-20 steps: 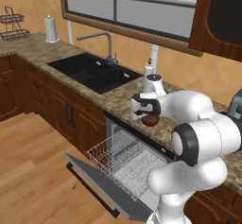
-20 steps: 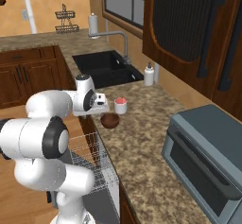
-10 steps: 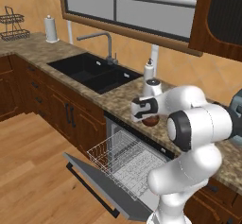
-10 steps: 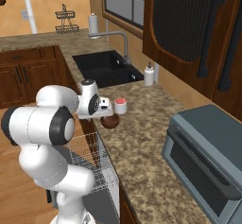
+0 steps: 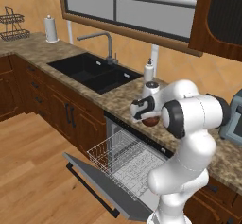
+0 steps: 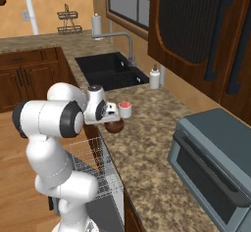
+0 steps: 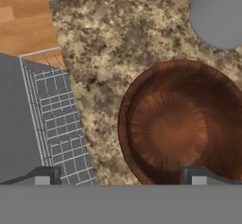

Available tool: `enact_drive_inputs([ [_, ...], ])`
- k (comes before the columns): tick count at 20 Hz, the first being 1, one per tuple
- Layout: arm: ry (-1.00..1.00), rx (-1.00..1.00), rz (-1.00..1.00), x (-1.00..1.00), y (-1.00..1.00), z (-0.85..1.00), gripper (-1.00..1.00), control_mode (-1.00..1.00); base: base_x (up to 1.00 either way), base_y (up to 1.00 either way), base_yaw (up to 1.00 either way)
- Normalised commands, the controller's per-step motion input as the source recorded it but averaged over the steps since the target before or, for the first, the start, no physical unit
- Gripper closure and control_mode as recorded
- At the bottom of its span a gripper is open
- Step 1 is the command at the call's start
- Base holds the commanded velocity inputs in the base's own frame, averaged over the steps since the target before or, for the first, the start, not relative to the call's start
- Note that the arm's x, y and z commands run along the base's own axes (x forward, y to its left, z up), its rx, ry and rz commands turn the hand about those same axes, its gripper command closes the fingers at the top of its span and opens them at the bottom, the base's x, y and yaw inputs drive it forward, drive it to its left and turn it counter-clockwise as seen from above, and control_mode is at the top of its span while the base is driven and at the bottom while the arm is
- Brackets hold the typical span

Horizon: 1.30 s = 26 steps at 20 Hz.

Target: Pick up the cup and bowl from the counter, place them in the dishwasher, and close the dishwasher door.

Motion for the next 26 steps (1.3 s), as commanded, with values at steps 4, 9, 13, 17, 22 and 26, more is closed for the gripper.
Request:
enact_drive_inputs([
  [4, -0.03, 0.00, 0.03, 0.24, -0.03, -0.29, -1.00, -1.00, 0.00, 0.00, 0.00],
  [9, -0.08, 0.00, 0.05, 0.12, -0.03, -0.32, -1.00, -1.00, 0.00, 0.00, 0.00],
  [13, -0.05, 0.00, 0.04, 0.00, 0.00, -0.32, 1.00, -1.00, 0.00, 0.00, 0.00],
  [17, -0.08, 0.00, 0.01, 0.00, 0.02, -0.14, 1.00, -1.00, 0.00, 0.00, 0.00],
  [22, 0.00, 0.00, 0.00, 0.00, 0.00, 0.00, 1.00, -1.00, 0.00, 0.00, 0.00],
  [26, -0.05, 0.00, 0.00, -0.42, 0.35, 0.16, 1.00, -1.00, 0.00, 0.00, 0.00],
])
